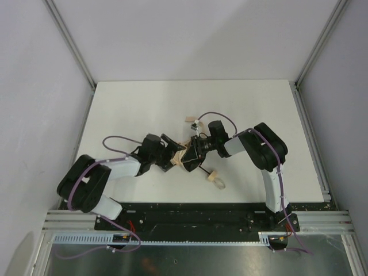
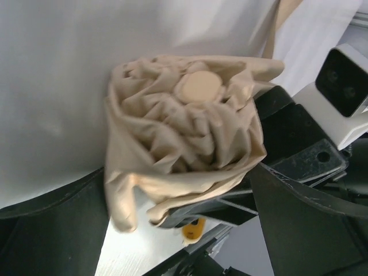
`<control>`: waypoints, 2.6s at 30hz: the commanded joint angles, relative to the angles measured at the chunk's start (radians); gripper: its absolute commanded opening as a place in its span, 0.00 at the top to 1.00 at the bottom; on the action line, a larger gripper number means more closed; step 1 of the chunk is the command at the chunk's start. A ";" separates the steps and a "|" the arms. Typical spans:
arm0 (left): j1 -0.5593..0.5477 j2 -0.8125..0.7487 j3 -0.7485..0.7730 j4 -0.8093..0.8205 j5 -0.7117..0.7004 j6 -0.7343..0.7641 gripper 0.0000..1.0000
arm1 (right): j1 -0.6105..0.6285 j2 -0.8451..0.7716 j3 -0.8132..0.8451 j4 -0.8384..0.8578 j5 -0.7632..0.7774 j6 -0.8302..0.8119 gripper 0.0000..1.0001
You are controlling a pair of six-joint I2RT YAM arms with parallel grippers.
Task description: Put away the umbrella
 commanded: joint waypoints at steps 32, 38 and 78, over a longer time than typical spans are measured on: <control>-0.016 0.090 -0.059 -0.069 -0.047 -0.078 1.00 | 0.393 -0.459 -0.003 -0.650 1.185 -0.560 0.04; -0.016 0.063 -0.039 -0.140 -0.049 -0.106 1.00 | 0.520 -0.390 -0.007 -0.527 1.390 -0.611 0.06; 0.066 -0.034 -0.025 0.030 0.036 0.014 0.01 | 0.081 0.074 0.052 -0.447 0.124 -0.129 1.00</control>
